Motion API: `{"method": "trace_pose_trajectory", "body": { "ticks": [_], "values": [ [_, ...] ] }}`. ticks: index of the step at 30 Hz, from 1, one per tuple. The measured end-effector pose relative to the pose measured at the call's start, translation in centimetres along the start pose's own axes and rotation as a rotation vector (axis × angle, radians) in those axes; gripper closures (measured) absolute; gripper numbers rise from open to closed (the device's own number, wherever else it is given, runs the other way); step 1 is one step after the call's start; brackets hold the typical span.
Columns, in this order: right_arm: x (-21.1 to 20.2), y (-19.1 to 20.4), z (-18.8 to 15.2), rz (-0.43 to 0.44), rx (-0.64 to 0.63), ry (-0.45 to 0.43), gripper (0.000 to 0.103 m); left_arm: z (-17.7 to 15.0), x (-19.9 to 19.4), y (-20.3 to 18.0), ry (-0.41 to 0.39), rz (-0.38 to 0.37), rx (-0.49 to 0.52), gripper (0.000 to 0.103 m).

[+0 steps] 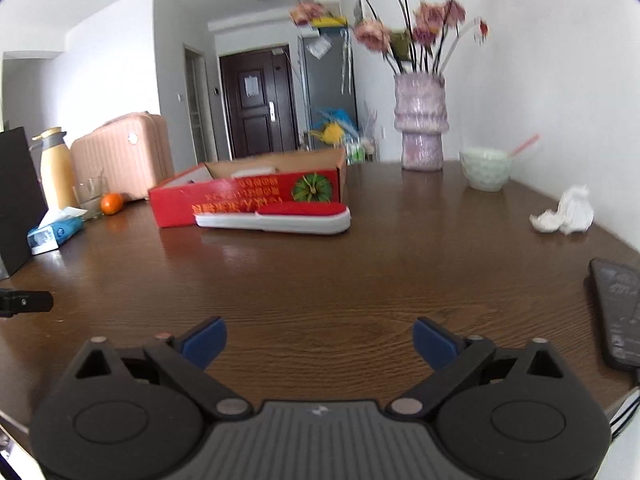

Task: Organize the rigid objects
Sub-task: 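Grasp the white lint roller handle with the left gripper while the right gripper grasps its red head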

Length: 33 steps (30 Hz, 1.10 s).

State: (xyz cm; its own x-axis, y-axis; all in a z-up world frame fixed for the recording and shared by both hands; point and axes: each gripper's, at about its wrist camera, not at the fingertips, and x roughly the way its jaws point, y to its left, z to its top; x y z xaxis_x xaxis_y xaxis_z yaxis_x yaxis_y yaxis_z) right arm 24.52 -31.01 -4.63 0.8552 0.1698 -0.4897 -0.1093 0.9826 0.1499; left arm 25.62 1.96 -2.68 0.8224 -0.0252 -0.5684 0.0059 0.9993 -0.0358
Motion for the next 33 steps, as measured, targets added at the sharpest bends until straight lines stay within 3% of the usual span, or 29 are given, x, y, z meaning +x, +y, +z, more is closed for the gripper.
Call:
{"method": "trace_pose_trajectory", "body": {
  "ticks": [2, 6, 11, 14, 15, 18, 23, 26, 28, 33],
  "values": [
    [1.4, -0.6, 0.7, 0.019, 0.029, 0.033, 0.02, 1.1, 1.6, -0.3, 0.041, -0.023, 0.018, 0.0],
    [4.4, -1.8, 2.6, 0.033, 0.093, 0.094, 0.027, 4.0, 5.2, -0.3, 0.141, -0.075, -0.014, 0.0],
    [8.7, -2.5, 5.7, 0.05, 0.078, 0.109, 0.037, 8.0, 9.1, -0.6, 0.088, -0.075, -0.01, 0.0],
    [11.4, -2.7, 7.7, 0.066, 0.073, 0.098, 0.041, 10.2, 11.5, -0.4, 0.057, -0.102, -0.068, 0.006],
    [12.4, -2.8, 8.3, 0.073, 0.077, 0.094, 0.042, 10.9, 12.4, -0.5, 0.051, -0.114, -0.084, 0.011],
    [15.3, -3.5, 9.7, 0.119, 0.122, 0.097, 0.046, 12.8, 15.6, -0.7, 0.059, -0.105, -0.104, 0.038],
    [19.6, -5.0, 11.3, 0.16, 0.215, 0.134, 0.061, 14.8, 20.5, -1.1, 0.115, -0.157, -0.142, 0.046],
    [21.2, -5.8, 11.7, 0.17, 0.27, 0.139, 0.064, 15.1, 22.6, -1.5, 0.135, -0.17, -0.159, 0.063],
    [21.9, -6.3, 11.6, 0.173, 0.292, 0.139, 0.067, 14.8, 23.5, -1.7, 0.157, -0.19, -0.166, 0.08],
    [22.8, -7.0, 11.4, 0.198, 0.333, 0.135, 0.068, 13.5, 23.6, -1.6, 0.186, -0.201, -0.213, 0.083]
  ]
}}
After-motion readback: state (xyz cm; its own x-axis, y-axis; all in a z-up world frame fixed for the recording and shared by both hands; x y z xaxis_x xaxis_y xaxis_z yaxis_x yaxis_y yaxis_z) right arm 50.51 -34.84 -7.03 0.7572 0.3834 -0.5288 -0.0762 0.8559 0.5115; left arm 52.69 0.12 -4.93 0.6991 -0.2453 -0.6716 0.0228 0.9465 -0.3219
